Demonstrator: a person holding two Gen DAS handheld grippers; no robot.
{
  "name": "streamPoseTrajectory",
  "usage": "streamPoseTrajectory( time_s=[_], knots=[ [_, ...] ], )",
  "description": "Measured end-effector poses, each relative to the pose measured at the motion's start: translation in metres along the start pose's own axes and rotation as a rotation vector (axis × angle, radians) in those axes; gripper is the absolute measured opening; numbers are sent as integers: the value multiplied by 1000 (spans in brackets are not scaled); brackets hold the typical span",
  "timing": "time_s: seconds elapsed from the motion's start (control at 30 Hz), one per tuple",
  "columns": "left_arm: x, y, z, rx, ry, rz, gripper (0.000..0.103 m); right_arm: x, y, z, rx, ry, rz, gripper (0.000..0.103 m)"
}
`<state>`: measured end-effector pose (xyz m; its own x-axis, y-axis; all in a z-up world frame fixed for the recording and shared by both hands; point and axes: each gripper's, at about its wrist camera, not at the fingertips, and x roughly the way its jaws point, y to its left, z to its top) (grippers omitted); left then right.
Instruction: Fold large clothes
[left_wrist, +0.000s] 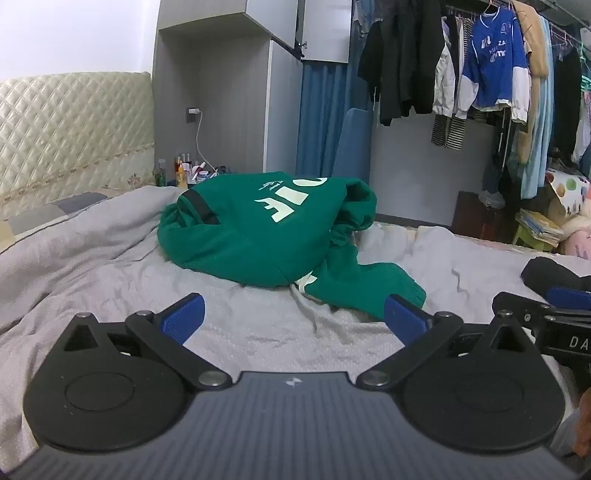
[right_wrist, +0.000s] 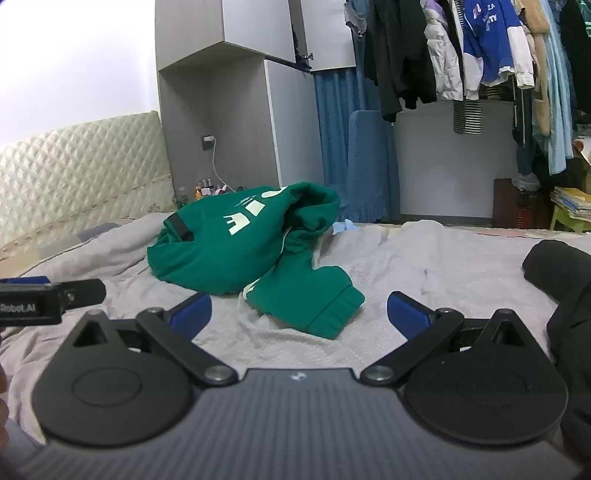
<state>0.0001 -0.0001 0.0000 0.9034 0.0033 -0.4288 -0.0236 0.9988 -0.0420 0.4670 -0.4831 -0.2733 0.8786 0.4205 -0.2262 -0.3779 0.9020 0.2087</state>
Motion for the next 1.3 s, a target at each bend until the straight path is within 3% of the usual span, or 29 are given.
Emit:
streamPoseTrajectory(
  time_s=[0.43, 1.3],
  knots=[
    [-4, -6, -4, 42, -36, 23, 103, -3, -3, 3, -8, -1, 3, 103],
    [-2, -3, -3, 20, -24, 2, 103, 2, 5, -3, -33, 11, -17, 103]
  ],
)
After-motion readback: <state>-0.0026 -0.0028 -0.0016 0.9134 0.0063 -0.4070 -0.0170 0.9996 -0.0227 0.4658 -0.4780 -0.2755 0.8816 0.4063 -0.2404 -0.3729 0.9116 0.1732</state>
